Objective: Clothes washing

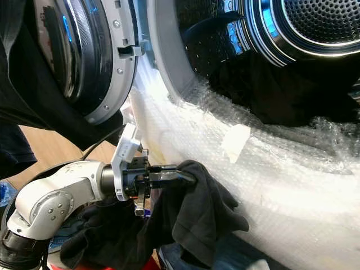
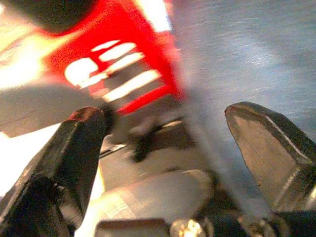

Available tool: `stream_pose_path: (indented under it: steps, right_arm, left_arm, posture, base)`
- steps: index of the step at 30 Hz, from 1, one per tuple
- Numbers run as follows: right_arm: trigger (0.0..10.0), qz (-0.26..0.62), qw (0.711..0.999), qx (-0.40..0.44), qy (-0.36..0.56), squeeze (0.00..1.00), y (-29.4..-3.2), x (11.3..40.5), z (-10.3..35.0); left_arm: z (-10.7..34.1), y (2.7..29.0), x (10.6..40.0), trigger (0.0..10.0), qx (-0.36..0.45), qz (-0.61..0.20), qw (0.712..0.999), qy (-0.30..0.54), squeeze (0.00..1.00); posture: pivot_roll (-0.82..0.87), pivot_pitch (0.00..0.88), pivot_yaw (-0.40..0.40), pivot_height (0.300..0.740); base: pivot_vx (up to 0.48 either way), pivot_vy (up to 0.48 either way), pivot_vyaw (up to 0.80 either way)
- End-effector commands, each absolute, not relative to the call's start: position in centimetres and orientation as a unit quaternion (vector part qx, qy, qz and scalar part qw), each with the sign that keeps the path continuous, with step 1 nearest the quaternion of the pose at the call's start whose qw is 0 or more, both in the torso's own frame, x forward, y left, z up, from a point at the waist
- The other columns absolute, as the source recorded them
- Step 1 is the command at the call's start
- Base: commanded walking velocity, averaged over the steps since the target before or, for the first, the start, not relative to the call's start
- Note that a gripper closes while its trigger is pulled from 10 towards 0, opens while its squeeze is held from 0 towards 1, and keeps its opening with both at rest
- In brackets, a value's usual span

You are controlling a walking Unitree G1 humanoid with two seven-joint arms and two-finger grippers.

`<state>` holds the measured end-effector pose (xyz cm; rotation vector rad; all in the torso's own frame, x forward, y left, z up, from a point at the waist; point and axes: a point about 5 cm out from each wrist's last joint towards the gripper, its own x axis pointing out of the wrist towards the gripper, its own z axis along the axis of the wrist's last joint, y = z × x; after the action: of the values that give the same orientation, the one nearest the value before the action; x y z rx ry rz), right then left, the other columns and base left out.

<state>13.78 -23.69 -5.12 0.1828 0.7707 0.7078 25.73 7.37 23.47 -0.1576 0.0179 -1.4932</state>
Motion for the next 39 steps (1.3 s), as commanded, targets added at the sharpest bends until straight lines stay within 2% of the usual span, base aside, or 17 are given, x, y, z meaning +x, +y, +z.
stream_pose_path:
  steps: [1, 3, 5, 7, 13, 15, 19, 22, 24, 25, 26, 29, 33, 36, 39]
  right_arm:
    - [10.0, 0.403, 0.839, 0.102, 0.352, 1.0, -22.2, 13.5, -4.5]
    - [10.0, 0.444, 0.821, 0.106, 0.342, 1.0, -21.3, 12.6, -3.9]
    - [10.0, 0.448, 0.827, 0.112, 0.32, 1.0, -20.6, 13.0, -3.2]
    - [10.0, 0.429, 0.853, 0.146, 0.259, 1.0, -19.7, 14.8, -1.2]
    - [10.0, 0.414, 0.879, 0.164, 0.171, 1.0, -18.2, 16.6, 2.3]
    - [10.0, 0.417, 0.879, 0.167, 0.163, 1.0, -17.7, 16.6, 2.8]
    - [10.0, 0.46, 0.854, 0.19, 0.15, 1.0, -16.6, 15.0, 4.7]
    - [10.0, 0.469, 0.847, 0.189, 0.162, 1.0, -16.4, 14.2, 5.2]
    - [10.0, 0.466, 0.848, 0.188, 0.166, 1.0, -16.3, 14.0, 5.4]
    - [10.0, 0.443, 0.866, 0.175, 0.155, 1.0, -16.2, 14.6, 5.6]
    - [10.0, 0.436, 0.87, 0.171, 0.151, 1.0, -16.1, 14.8, 5.6]
    - [10.0, 0.375, 0.895, 0.213, 0.115, 1.0, -15.3, 17.4, 6.7]
    - [10.0, 0.394, 0.89, 0.198, 0.119, 1.0, -14.5, 17.5, 6.9]
    - [10.0, 0.388, 0.885, 0.232, 0.108, 1.0, -14.0, 18.0, 7.4]
    - [10.0, 0.431, 0.871, 0.211, 0.109, 1.0, -13.1, 17.3, 7.9]
  left_arm:
    - [24.0, 7.5, 25.6, 0.0, -0.066, -0.679, 0.731, -0.002, 0.0]
    - [23.9, 7.5, 25.6, 0.0, -0.068, -0.679, 0.731, -0.001, 0.0]
    - [23.9, 7.4, 25.7, 0.0, -0.07, -0.68, 0.73, -0.001, 0.0]
    - [23.8, 7.2, 25.6, 0.0, -0.074, -0.684, 0.726, 0.002, 0.0]
    - [23.6, 6.8, 25.4, 0.0, -0.077, -0.692, 0.718, 0.006, 0.0]
    - [23.6, 6.8, 25.3, 0.0, -0.079, -0.693, 0.717, 0.006, 0.0]
    - [23.7, 6.6, 25.3, 0.0, -0.079, -0.695, 0.714, 0.002, 0.0]
    - [23.8, 6.6, 25.3, 0.0, -0.082, -0.694, 0.715, -0.001, 0.0]
    - [23.8, 6.5, 25.4, 0.0, -0.083, -0.693, 0.716, -0.003, 0.0]
    - [23.7, 6.4, 25.5, 0.0, -0.084, -0.693, 0.716, -0.004, 0.0]
    - [23.7, 6.3, 25.5, 0.0, -0.084, -0.693, 0.716, -0.004, 0.0]
    - [23.7, 6.1, 25.3, 0.0, -0.088, -0.698, 0.711, -0.005, 0.0]
    - [23.9, 6.0, 25.3, 0.0, -0.085, -0.699, 0.71, -0.007, 0.0]
    - [24.1, 5.9, 25.3, 0.0, -0.083, -0.701, 0.708, -0.01, 0.0]
    - [24.4, 5.9, 25.6, 0.0, -0.076, -0.7, 0.71, -0.017, 0.0]
  posture:
    - [0.1, 0.039, -0.01, 0.74]
    - [0.1, 0.042, -0.01, 0.74]
    - [0.1, 0.044, -0.011, 0.74]
    - [0.09, 0.047, -0.002, 0.74]
    - [0.08, 0.05, -0.004, 0.74]
    - [0.08, 0.053, -0.006, 0.74]
    - [0.08, 0.053, -0.01, 0.74]
    - [0.07, 0.055, -0.012, 0.74]
    - [0.06, 0.053, -0.015, 0.74]
    - [0.05, 0.051, -0.013, 0.74]
    - [0.05, 0.051, -0.013, 0.74]
    - [0.05, 0.05, -0.01, 0.74]
    - [0.06, 0.05, -0.011, 0.74]
    - [0.06, 0.05, -0.011, 0.74]
    - [0.06, 0.051, -0.011, 0.74]
  base:
    - [0.0, 0.0, 0.0]
    - [0.0, 0.0, 0.0]
    - [0.0, 0.0, 0.0]
    - [0.0, 0.0, 0.0]
    - [0.0, 0.0, 0.0]
    - [0.0, 0.0, 0.0]
    - [0.0, 0.0, 0.0]
    - [0.0, 0.0, 0.0]
    - [0.0, 0.0, 0.0]
    - [0.0, 0.0, 0.0]
    - [0.0, 0.0, 0.0]
    - [0.0, 0.0, 0.0]
    - [0.0, 0.0, 0.0]
    - [0.0, 0.0, 0.0]
    - [0.0, 0.0, 0.0]
